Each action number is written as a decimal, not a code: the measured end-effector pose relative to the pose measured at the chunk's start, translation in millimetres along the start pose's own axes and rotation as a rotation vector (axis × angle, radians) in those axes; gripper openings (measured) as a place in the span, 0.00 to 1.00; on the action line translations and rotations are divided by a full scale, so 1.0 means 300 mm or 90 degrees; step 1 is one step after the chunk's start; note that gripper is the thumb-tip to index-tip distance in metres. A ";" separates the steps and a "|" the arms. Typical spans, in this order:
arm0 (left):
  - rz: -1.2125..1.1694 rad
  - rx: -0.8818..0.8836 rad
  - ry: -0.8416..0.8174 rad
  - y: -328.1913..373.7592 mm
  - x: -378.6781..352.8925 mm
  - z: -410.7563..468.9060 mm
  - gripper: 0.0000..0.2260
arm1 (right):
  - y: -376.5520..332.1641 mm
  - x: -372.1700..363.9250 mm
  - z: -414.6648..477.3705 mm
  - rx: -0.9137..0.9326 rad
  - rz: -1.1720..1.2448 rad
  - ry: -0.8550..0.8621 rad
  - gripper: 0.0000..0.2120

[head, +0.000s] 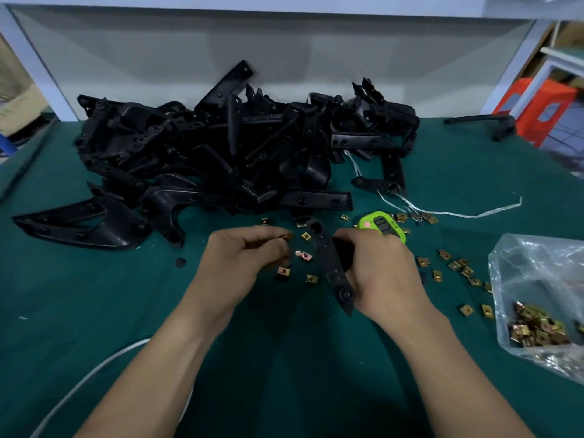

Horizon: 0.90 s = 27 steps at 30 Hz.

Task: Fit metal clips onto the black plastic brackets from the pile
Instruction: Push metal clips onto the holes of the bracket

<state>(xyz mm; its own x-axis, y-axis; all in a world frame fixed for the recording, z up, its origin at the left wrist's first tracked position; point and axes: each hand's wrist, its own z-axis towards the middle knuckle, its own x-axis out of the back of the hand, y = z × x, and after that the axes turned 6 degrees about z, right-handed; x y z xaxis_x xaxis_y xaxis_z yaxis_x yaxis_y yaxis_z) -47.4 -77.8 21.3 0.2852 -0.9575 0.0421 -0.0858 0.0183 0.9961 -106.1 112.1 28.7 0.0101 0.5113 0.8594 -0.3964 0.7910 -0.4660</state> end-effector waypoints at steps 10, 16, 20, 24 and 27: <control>-0.022 0.028 -0.144 0.028 -0.009 -0.034 0.10 | 0.000 -0.023 -0.001 -0.011 -0.001 0.073 0.12; 0.003 0.009 -0.157 0.032 -0.007 -0.036 0.10 | 0.000 -0.023 -0.003 -0.002 -0.023 0.057 0.15; 0.013 0.006 -0.150 0.035 -0.009 -0.037 0.08 | -0.001 -0.016 0.001 0.004 -0.046 0.031 0.17; 0.050 0.003 -0.148 0.038 -0.003 -0.037 0.06 | 0.002 -0.010 0.007 0.012 -0.077 0.021 0.14; 0.079 0.010 -0.140 0.036 0.003 -0.033 0.05 | 0.005 -0.010 0.010 0.011 -0.111 0.022 0.12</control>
<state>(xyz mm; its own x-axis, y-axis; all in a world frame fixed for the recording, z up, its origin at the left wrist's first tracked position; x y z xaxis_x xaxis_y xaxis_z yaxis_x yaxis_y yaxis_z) -38.7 -75.5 32.7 0.0571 -0.9878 0.1449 -0.1222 0.1371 0.9830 -109.4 110.7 25.9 0.1118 0.3788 0.9187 -0.4013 0.8630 -0.3070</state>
